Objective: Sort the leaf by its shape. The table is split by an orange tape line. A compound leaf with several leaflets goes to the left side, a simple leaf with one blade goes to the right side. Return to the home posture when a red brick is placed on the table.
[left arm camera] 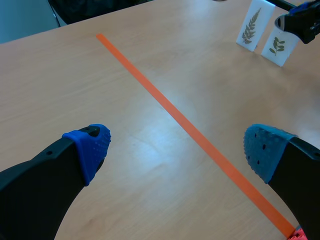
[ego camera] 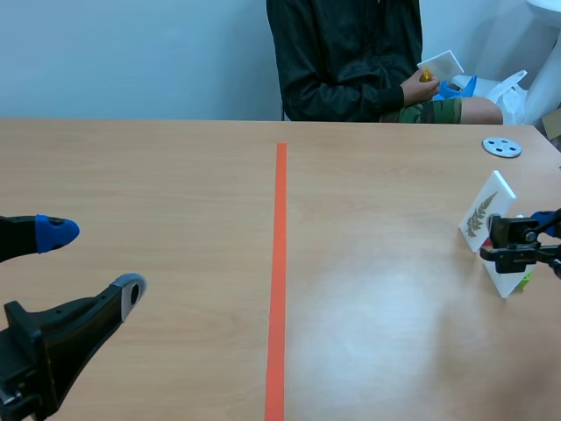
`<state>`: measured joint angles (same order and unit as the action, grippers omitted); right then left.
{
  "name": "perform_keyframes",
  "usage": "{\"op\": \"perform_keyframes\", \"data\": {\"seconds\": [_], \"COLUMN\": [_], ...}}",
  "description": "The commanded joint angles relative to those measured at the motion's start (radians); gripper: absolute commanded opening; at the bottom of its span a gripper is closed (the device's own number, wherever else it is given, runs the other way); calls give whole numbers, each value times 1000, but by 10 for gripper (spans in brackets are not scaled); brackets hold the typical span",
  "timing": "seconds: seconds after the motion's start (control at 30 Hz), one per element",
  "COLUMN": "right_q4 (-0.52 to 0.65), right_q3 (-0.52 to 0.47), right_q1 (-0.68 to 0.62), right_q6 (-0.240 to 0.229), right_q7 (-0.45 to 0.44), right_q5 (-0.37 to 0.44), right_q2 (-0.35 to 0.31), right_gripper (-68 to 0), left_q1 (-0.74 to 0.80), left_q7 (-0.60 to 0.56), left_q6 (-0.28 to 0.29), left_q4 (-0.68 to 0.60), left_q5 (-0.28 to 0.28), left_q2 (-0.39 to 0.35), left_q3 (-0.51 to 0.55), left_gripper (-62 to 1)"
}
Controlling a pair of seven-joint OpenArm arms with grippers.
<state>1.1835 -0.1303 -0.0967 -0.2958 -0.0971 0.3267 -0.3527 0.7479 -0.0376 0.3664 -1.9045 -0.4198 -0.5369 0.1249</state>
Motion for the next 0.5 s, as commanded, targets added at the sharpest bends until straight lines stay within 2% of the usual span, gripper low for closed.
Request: {"op": "perform_keyframes", "data": {"seconds": [0.0,0.1,0.17,0.3,0.47], "right_q4": [52,156,228,361,469], "right_q3": [-24,-61,-94,-159,-211], "right_q1": [-21,-82,-126,-222,-349], "right_q6": [-2,-22,-54,-141,-238], "right_q7": [6,37,61,145,192], "right_q5": [31,75,109,214,307], "right_q2": [-27,-39,-41,-41,-41], "right_gripper": [-321,-288,-272,-261,-259], "left_q1": [-3,-3,-3,-3,-3], "left_q7": [-18,-18,-17,-17,-17], "left_q6": [-5,-5,-5,-5,-5], "left_q4": [-19,-19,-19,-19,-19], "left_q5": [-6,-6,-6,-6,-6], "left_q2": [8,8,8,7,7], "left_q3": [-1,-1,-1,-1,-1], "left_gripper": [-37,-37,-37,-37,-37]}}
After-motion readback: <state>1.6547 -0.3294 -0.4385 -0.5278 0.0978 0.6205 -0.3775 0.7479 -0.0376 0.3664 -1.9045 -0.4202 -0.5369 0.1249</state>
